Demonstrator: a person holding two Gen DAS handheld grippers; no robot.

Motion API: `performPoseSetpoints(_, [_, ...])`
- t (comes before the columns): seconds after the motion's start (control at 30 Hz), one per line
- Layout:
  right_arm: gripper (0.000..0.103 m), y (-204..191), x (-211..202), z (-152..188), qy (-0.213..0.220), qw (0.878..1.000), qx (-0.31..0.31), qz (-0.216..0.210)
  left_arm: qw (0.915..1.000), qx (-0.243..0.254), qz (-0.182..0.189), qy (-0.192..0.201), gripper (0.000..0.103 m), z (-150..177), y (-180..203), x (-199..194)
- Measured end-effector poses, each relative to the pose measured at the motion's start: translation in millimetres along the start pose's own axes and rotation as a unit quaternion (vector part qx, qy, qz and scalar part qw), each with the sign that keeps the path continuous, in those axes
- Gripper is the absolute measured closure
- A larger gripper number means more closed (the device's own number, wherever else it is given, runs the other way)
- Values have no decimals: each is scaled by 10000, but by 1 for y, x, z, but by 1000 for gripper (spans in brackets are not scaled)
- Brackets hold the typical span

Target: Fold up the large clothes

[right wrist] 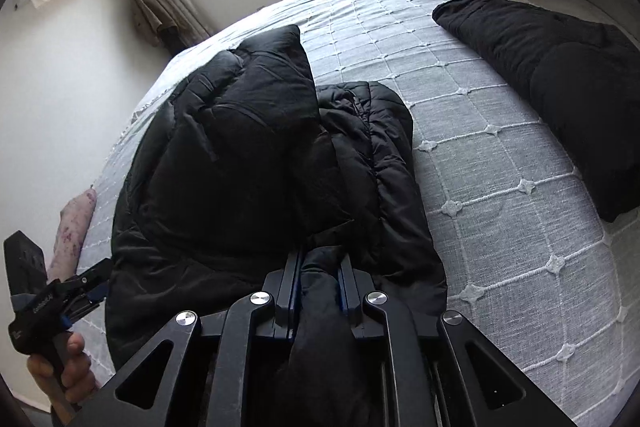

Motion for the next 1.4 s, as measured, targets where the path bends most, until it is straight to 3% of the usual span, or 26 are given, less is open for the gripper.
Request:
performPoseSetpoints(0.23, [86, -2, 4, 2, -100, 9997, -124, 204, 10000, -18, 11, -13, 31, 1, -1, 3])
performPoseSetpoints(0.3, [85, -7, -6, 1, 52, 9992, -337, 216, 10000, 13, -28, -8, 31, 2, -1, 3])
performPoseSetpoints(0.37, [79, -12, -19, -2, 295, 9980, -499, 257, 9999, 78, -73, -10, 31, 4, 1, 6])
performPoseSetpoints(0.5, [34, 4, -30, -8, 485, 9981, -70, 376, 9998, 126, -152, 16, 30, 4, 8, 10])
performPoseSetpoints(0.53, [32, 7, -31, -9, 503, 9983, 46, 275, 9998, 126, -165, 13, 30, 4, 10, 12])
performPoseSetpoints(0.63, [32, 5, -39, -11, 560, 9969, 395, -388, 9998, 112, -168, 3, 29, 3, 10, 14])
performPoseSetpoints(0.7, [32, -7, -52, -15, 814, 9941, 233, -674, 9998, 110, -168, 6, 29, 3, 9, 14])
performPoseSetpoints(0.8, [33, -42, -71, -15, 1437, 9869, -731, -115, 9998, 100, -185, 19, 29, 3, 9, 15])
performPoseSetpoints(0.87, [49, -66, -71, -10, 1558, 9787, -1334, 5, 9998, 101, -194, 30, 29, 4, 9, 15])
performPoseSetpoints(0.9, [66, -74, -64, -7, 1449, 9777, -1518, 115, 9997, 102, -199, 36, 29, 4, 9, 15])
performPoseSetpoints(0.93, [76, -78, -55, -4, 1318, 9777, -1613, 255, 9997, 102, -202, 40, 29, 4, 9, 15])
performPoseSetpoints(0.97, [79, -80, -45, -1, 1181, 9777, -1691, 394, 9997, 101, -204, 42, 29, 4, 10, 15])
performPoseSetpoints(1.1, [82, -62, -5, 1, 693, 9775, -1697, 1040, 9998, 114, -174, 36, 29, 5, 10, 16])
performPoseSetpoints(1.4, [82, -29, 21, 7, 29, 9897, -1029, 998, 9997, 196, -127, 1, 26, 7, 12, 16])
Point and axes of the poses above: each gripper's, at about its wrist camera, not at the fingertips, and x roughly the way its jaws point, y to its right, z to its underside, the point moved 7 cm from there along x, roughly the way its jaws point
